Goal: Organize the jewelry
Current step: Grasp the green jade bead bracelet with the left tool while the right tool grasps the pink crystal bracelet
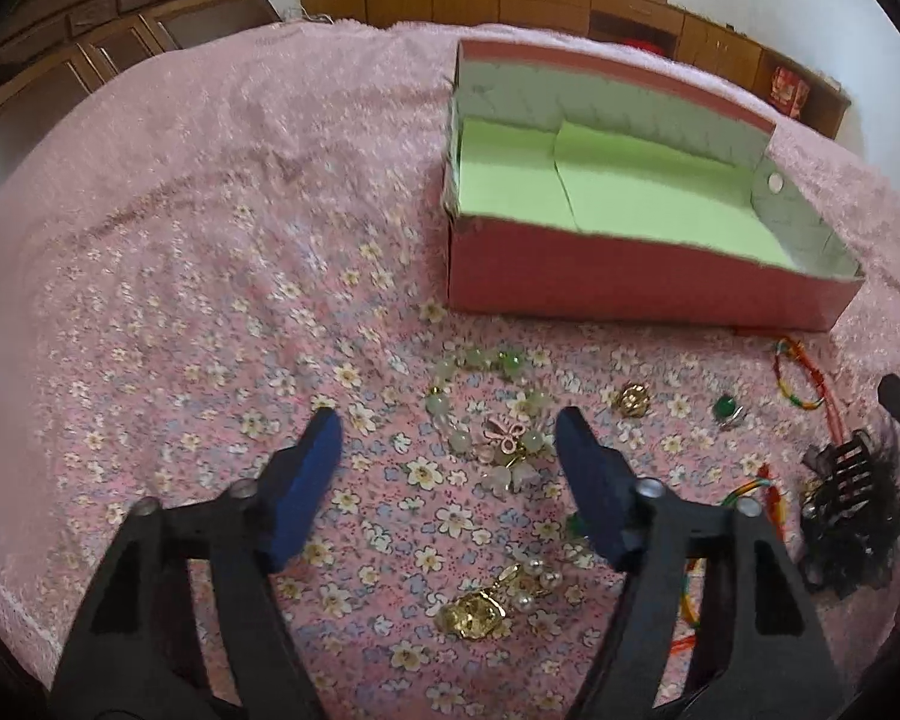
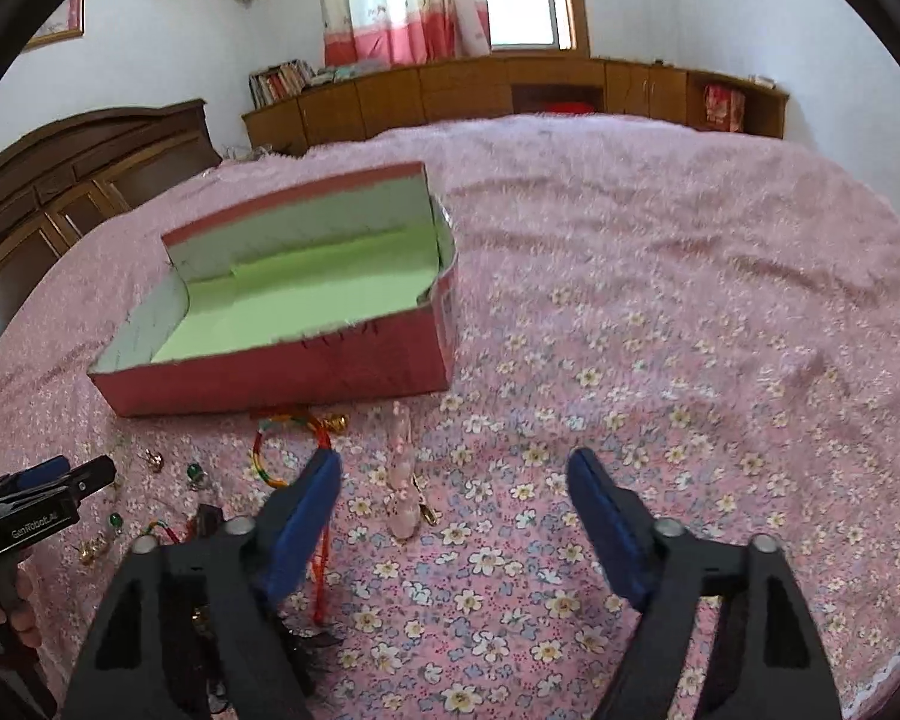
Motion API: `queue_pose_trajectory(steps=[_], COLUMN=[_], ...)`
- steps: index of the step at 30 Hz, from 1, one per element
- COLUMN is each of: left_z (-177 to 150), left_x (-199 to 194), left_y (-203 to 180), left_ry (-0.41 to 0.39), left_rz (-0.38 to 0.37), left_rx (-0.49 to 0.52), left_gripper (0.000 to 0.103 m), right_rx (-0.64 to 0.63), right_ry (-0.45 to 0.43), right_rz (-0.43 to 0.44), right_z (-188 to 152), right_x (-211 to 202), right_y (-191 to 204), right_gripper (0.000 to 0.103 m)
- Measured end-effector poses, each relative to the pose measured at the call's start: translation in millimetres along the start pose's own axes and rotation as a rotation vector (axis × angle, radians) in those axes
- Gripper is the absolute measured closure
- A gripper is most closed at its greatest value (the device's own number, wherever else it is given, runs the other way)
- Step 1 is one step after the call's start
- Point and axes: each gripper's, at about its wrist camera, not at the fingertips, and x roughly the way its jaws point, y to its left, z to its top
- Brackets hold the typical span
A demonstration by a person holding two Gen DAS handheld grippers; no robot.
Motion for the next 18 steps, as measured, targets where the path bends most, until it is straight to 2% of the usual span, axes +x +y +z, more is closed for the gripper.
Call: queue_pose_trajectory(steps=[4, 14, 17, 18], left_z=[2, 2, 5, 5], left_x=[7, 26, 35, 37], left_y=[2, 6, 10, 10], left_ry=[0.014, 0.026, 0.022, 0.019], left_rz=[-0.014, -0.046, -0.048, -0.047], left_rx=[-0.008, -0.008, -0.001, 0.003], left_gripper=[0.047, 0.049, 0.049, 0.050], right_rx=[-0.038, -0.082, -0.083, -0.081], right_ry=[0.014, 0.073, 0.086, 0.089], right_rz=[0.016, 0.063, 0.061, 0.062], right_z=[3, -4, -6, -7], right_x=[7, 28, 32, 33], right_y=[5, 18, 17, 17], right_gripper=[0.039, 0.058, 0.070, 0.078])
